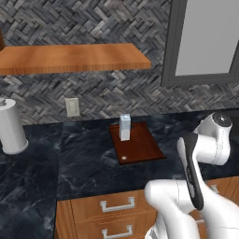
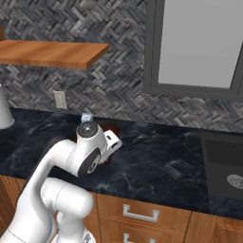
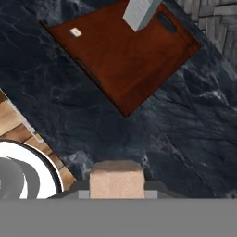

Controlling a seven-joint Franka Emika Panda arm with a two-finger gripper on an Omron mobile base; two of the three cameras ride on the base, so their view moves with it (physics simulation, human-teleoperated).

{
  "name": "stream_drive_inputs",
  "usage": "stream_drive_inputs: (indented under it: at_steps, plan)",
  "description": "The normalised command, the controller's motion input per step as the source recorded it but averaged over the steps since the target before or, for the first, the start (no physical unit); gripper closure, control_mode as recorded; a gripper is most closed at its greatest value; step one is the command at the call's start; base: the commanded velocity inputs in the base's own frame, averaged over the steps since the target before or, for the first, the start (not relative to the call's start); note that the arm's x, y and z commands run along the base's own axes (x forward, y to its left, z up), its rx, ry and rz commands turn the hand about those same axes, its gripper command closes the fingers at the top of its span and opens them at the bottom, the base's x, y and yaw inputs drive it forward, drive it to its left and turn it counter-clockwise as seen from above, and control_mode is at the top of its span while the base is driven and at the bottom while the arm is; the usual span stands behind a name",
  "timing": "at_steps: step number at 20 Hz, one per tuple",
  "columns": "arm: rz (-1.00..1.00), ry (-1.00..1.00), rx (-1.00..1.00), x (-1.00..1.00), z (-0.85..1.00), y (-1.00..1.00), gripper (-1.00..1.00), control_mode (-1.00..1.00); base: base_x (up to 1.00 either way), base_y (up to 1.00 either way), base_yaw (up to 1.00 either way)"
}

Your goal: Take out the milk from the fridge and place it on the tray on the counter. Then take the sugar cube near the tray and place it in the tray.

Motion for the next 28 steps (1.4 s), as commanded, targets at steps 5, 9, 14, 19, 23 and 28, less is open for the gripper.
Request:
stream_drive_inputs:
  at_steps: [5, 9, 14, 19, 23, 28]
  plan:
    - [0.01, 0.11, -0.01, 0.08, 0.69, 0.26, 1.0, -1.0, 0.0, 0.0, 0.0]
    - [-0.1, 0.01, -0.04, 0.21, 0.02, 0.29, 1.0, -1.0, 0.0, 0.0, 0.0]
    - [0.0, 0.02, 0.0, 0.41, -0.03, 0.2, 1.0, -1.0, 0.0, 0.0, 0.0]
    - [0.09, 0.13, 0.0, 0.47, -0.24, 0.1, 1.0, -1.0, 0.0, 0.0, 0.0]
    - [0.11, 0.1, 0.0, 0.34, -0.27, 0.18, 1.0, -1.0, 0.0, 0.0, 0.0]
    - [0.05, 0.02, 0.0, 0.43, -0.31, 0.33, 1.0, -1.0, 0.0, 0.0, 0.0]
